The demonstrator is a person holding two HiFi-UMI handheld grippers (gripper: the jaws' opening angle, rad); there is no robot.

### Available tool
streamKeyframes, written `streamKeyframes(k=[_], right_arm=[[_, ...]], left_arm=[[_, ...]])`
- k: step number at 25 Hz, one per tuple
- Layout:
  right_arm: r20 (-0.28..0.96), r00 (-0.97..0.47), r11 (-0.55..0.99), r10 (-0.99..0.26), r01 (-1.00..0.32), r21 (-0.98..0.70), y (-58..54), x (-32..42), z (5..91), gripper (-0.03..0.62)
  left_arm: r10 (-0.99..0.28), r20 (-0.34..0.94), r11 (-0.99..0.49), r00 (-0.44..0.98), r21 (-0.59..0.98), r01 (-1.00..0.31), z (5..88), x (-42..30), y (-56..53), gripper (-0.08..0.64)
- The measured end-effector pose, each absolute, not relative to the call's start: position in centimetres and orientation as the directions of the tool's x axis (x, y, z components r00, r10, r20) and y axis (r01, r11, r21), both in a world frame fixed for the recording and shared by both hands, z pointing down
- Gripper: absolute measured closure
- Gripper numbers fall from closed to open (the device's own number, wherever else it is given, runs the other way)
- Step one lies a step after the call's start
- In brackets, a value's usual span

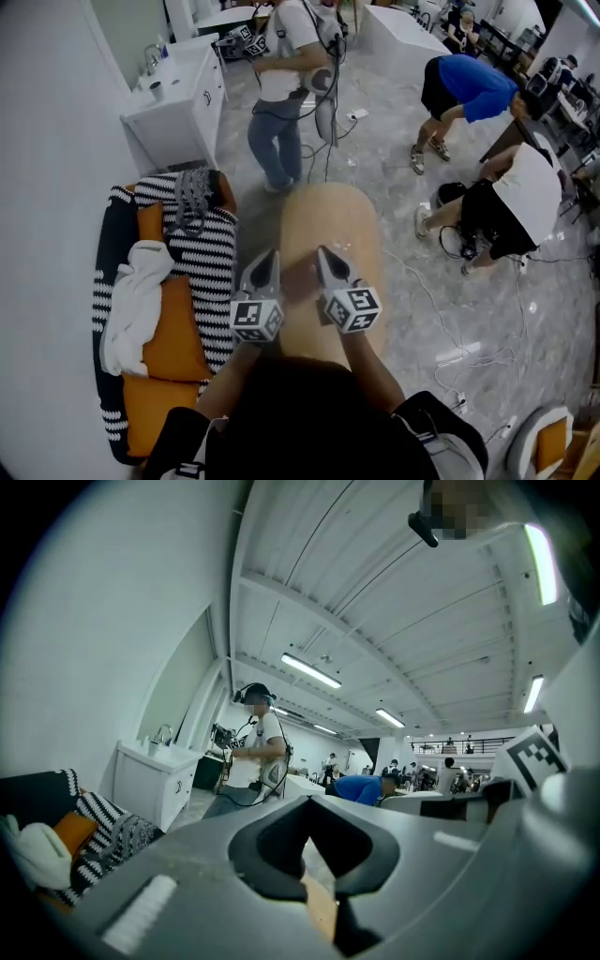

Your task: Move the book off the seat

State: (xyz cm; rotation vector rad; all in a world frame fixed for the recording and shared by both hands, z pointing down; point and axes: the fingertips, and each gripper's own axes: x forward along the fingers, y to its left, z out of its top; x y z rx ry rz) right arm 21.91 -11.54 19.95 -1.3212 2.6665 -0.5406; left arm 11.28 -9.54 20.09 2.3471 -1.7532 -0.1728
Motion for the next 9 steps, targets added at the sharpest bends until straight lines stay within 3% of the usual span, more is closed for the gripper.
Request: streamKeyframes(k=[9], right_arm=[[0.016,-0.615,0.575,-0.788,-0.744,-0.34,-11.7,22.2,18.9,0.584]], left_arm=[[-0.959,0.007,-0.275,0.283,0.222,-0.935,20.0,11.3,-9.7,0.554]])
